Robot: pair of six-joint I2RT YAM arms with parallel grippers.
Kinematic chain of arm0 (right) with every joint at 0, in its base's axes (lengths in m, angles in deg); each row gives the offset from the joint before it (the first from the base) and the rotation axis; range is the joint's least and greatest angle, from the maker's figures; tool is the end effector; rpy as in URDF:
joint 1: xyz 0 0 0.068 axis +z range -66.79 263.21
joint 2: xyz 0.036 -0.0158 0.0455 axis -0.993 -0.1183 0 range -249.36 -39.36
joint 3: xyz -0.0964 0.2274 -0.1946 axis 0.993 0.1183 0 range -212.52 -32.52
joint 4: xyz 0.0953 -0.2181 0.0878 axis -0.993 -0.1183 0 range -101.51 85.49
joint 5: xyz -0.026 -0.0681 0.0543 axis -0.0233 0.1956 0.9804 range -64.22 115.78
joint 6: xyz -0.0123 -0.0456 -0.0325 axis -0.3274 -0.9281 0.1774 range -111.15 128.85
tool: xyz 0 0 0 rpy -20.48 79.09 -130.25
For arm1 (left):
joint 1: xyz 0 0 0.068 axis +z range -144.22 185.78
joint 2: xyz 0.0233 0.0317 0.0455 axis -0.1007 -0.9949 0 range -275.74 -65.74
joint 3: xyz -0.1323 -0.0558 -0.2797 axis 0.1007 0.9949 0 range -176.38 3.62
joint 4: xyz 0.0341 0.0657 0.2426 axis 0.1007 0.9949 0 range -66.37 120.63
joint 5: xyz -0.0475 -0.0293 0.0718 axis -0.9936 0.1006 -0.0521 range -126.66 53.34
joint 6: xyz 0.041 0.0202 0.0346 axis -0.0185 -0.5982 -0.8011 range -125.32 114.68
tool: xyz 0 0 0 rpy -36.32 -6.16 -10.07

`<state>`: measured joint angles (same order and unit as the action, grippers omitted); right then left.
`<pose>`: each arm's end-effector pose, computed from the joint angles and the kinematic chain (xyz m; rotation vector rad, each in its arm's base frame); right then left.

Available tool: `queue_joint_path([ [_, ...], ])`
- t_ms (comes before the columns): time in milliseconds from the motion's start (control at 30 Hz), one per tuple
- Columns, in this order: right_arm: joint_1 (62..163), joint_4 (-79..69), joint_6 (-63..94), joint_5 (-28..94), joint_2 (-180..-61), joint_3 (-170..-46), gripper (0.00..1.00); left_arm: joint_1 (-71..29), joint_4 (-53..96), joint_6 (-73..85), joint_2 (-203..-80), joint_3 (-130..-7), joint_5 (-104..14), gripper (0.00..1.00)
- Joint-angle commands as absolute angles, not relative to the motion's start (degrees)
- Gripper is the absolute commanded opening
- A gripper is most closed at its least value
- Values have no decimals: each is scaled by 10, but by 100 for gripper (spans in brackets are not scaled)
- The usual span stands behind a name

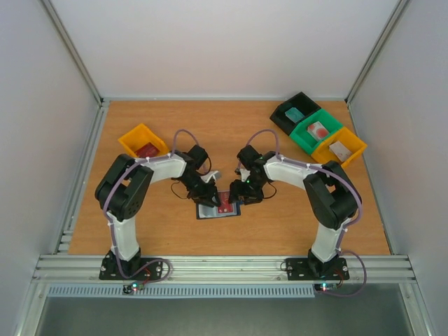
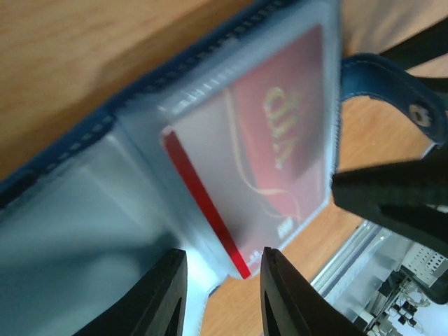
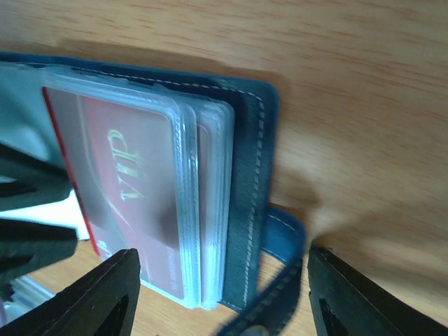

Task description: Take the credit cards out of the card holder

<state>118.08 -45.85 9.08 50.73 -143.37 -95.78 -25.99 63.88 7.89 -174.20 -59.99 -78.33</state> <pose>0.2593 0.2016 0.1925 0.9555 -2.9059 -0.7092 0.2715 -0.1999 0.1762 -0.4895 -2.7185 1.0163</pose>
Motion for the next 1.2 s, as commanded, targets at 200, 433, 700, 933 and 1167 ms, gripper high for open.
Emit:
queue_joint_path([
  [200,1181,-343,125,622,-1464,-934,67,-231,602,88,-1784,-577,-790,27],
  [433,1181,-237,175,695,-1475,-905,49,-228,572,91,-1771,-564,-821,26],
  [700,1182,-158,219,741,-1481,-886,43,-228,543,91,-1757,-556,-826,23],
  [933,1186,-150,217,757,-1457,-889,27,-227,514,107,-1737,-554,-838,18],
  [1167,1176,-227,171,714,-1402,-897,3,-193,593,55,-1687,-596,-845,19],
])
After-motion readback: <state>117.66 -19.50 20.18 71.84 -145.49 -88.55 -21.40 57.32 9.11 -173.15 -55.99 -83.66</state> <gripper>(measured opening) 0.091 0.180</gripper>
